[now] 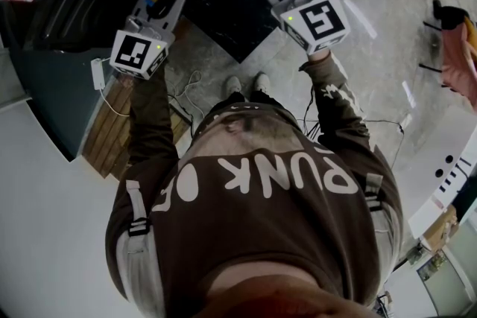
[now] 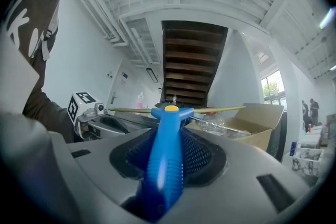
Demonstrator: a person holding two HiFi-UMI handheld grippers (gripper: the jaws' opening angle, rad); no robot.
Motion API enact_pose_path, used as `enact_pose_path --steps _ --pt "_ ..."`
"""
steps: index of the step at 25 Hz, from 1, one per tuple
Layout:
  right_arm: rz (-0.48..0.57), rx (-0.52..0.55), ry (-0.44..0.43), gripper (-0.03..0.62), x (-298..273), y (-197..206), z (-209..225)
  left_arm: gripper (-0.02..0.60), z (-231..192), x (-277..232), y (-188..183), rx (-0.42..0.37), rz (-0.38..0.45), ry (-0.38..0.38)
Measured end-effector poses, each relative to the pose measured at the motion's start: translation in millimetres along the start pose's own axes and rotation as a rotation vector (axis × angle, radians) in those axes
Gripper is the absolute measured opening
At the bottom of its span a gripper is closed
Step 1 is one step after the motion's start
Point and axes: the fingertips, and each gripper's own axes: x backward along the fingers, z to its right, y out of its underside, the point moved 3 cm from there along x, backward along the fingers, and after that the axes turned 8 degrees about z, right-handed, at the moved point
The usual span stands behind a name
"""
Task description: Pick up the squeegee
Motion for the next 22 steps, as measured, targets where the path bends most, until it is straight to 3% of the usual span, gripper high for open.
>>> enact_pose_path --steps 22 --pt "-0.004 0.000 -0.023 0.149 -2.3 0.8 -2.6 0.002 0.2 0.6 -0.6 -0.001 -0.003 -0.009"
